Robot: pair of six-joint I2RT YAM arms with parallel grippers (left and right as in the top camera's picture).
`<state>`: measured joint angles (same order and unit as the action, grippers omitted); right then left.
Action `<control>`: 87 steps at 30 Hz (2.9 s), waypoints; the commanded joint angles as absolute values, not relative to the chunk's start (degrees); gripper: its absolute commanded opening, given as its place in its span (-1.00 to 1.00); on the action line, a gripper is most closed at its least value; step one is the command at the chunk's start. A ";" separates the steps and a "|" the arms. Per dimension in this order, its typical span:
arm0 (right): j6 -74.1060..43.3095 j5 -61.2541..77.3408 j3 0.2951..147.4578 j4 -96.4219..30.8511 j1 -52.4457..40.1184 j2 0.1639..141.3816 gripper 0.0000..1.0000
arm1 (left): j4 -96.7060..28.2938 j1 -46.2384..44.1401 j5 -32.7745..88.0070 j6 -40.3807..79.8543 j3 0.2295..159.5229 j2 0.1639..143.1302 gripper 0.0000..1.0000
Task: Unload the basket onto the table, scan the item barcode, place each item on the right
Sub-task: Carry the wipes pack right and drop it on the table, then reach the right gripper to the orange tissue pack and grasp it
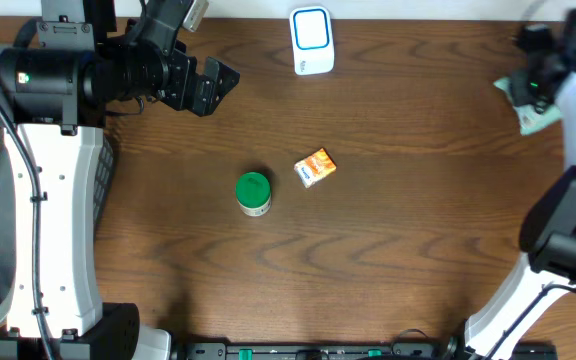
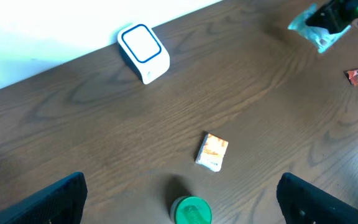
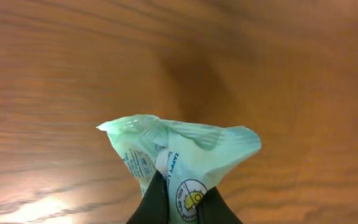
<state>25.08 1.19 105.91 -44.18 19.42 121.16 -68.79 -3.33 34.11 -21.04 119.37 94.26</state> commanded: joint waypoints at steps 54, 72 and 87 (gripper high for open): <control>12.32 0.16 104.05 -57.45 -28.23 118.48 0.99 | -68.86 -3.33 33.78 -21.58 119.04 94.45 0.95; 8.16 3.33 101.41 -55.48 -31.75 126.37 0.99 | -68.86 -3.33 33.78 -21.58 119.04 94.45 0.96; 8.14 3.29 98.41 -53.93 -32.08 130.65 0.85 | -68.86 -3.33 33.78 -21.58 119.04 94.45 0.96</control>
